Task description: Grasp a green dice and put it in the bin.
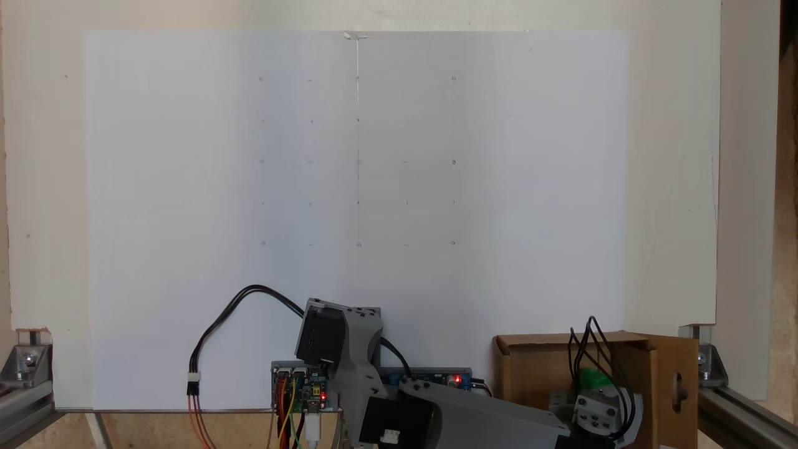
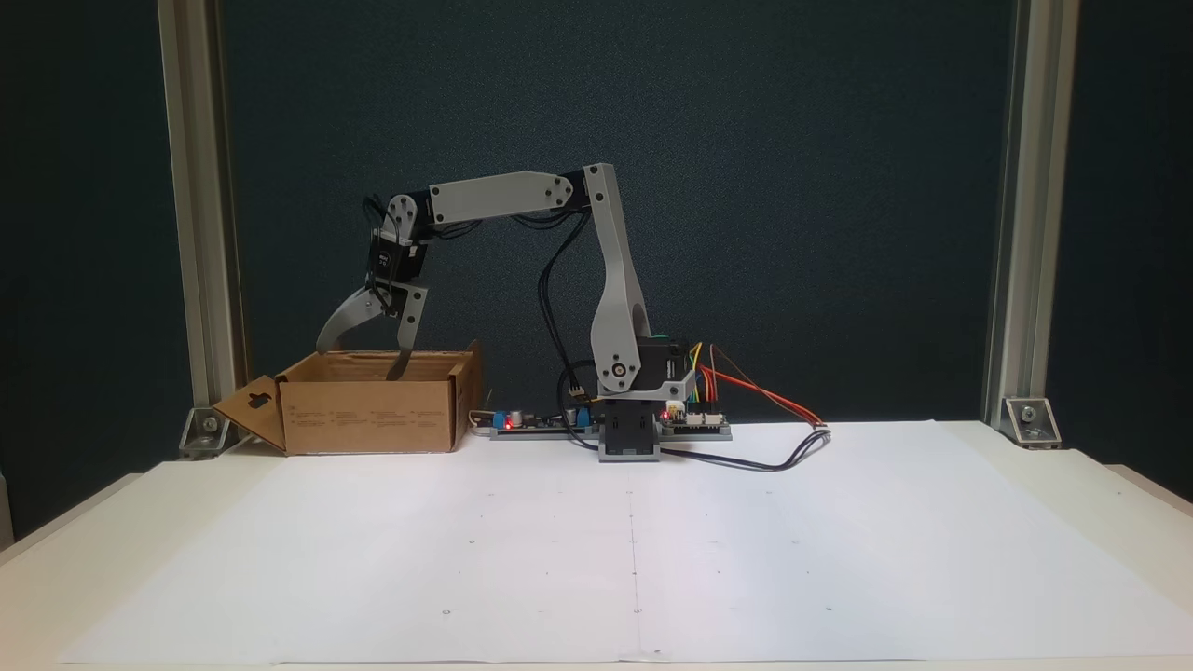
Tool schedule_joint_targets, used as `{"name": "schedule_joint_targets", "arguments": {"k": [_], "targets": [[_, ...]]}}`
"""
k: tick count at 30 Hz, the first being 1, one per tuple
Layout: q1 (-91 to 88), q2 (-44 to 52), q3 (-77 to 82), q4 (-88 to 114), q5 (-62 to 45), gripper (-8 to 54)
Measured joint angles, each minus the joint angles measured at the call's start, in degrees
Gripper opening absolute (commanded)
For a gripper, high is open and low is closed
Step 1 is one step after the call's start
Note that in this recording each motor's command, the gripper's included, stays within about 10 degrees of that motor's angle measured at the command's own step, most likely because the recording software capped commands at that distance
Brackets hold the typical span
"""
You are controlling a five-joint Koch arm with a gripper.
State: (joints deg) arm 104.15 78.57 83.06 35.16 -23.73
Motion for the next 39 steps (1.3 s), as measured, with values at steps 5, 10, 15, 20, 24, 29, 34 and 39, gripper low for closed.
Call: {"name": "schedule_joint_targets", "arguments": {"k": [5,10,15,20,24,29,34,39], "targets": [[-0.2,-0.1,-0.3,0.0,0.1,43.5],[-8.5,3.8,-0.3,0.0,4.0,44.2],[-25.8,12.7,-0.3,-1.4,10.9,44.2],[-43.3,17.5,-0.3,-6.1,16.7,44.2],[-57.0,19.7,-0.3,-6.2,18.5,44.3],[-74.3,23.9,4.7,-6.9,18.7,44.3],[-89.4,28.7,15.5,-11.0,18.7,44.3],[-99.6,33.8,23.2,-20.1,18.7,44.2]]}}
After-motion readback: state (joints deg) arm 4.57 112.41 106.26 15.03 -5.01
